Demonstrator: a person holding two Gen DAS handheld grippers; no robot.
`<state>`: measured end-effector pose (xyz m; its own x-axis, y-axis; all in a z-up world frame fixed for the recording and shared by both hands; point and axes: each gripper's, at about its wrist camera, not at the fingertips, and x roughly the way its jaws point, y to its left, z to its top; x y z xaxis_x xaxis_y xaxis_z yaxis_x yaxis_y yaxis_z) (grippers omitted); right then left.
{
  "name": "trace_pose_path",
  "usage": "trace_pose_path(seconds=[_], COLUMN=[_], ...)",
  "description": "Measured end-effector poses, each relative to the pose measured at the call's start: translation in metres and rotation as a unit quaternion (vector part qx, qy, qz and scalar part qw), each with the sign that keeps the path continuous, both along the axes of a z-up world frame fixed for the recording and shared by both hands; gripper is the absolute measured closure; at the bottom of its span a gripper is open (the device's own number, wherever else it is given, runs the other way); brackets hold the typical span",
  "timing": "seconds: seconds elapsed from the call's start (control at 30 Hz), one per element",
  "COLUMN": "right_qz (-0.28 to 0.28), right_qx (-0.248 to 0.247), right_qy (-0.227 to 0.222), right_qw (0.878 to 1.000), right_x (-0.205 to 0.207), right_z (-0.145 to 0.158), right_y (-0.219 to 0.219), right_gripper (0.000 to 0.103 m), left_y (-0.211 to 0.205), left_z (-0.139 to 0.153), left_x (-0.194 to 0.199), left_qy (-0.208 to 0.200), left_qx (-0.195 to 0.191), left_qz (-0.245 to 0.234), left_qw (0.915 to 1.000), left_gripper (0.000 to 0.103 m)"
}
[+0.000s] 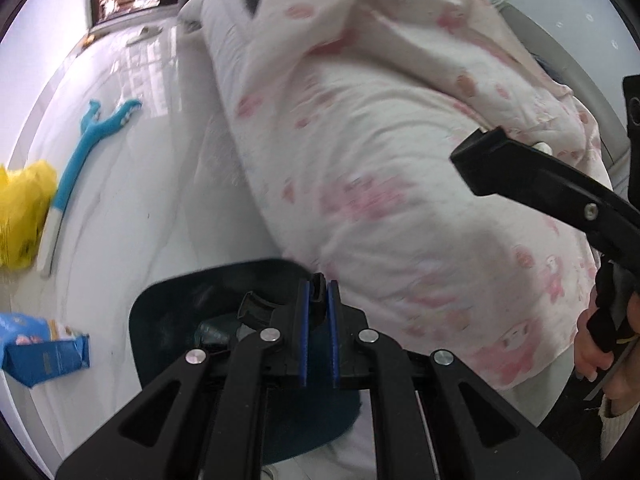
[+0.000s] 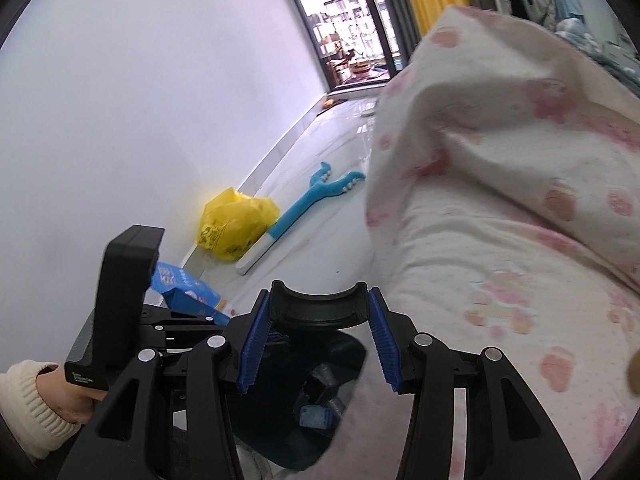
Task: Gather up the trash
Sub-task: 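Carry the black plastic piece in the right tool over the bin, then open the right tool to drop the black plastic piece into the bin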
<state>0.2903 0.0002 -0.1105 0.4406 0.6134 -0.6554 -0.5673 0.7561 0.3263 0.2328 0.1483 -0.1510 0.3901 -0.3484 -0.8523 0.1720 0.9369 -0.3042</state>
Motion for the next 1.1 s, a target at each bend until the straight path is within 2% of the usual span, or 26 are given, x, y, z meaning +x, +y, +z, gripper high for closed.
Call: trace_pose_path(seconds=[0.2, 0.47, 0.53, 0.6, 0.87, 0.9, 1.1], right_qz=[0.024, 0.049, 0.054, 0.058, 0.062, 0.061, 0.061], right_qx=[-0.010, -0.020, -0.024, -0.029, -0.053, -0.056, -0.087], right_qy=[0.011, 0.027, 0.031, 0.035, 0.057, 0.059, 0.086], right_qw=[1.000, 0.998, 0.998, 0.997, 0.995, 0.995, 0.991], right_x=[-0.003, -0.008, -0.010, -0.011, -0.008, -0.008, -0.005], right_z=[-0.011, -0.022, -0.025, -0.029, -0.047, -0.049, -0.071], right_y=[0.032, 0.067, 0.074, 0.081, 0.091, 0.093, 0.106], right_gripper=[0.054, 0.054, 0.054, 0.054, 0.054, 0.054, 0.054], left_y=[0.028, 0.052, 0.057, 0.062, 0.083, 0.085, 0.094], left_z=[-0.026, -0.050, -0.052, -0.050, -0.035, -0.031, -0.005], left_x=[-0.008, -0.020, -0.024, -0.027, -0.037, -0.039, -0.047], left_qy=[0.043, 0.087, 0.092, 0.091, 0.069, 0.063, 0.002], left_qx=[-0.005, 0.015, 0.022, 0.025, 0.041, 0.044, 0.057], left_qz=[0.019, 0.021, 0.022, 0.021, 0.035, 0.038, 0.038], left_qw=[0.9989, 0.9959, 0.9953, 0.9953, 0.9961, 0.9964, 0.9976], left_gripper=[0.093, 0.093, 0.087, 0.070, 0.051, 0.047, 0.037])
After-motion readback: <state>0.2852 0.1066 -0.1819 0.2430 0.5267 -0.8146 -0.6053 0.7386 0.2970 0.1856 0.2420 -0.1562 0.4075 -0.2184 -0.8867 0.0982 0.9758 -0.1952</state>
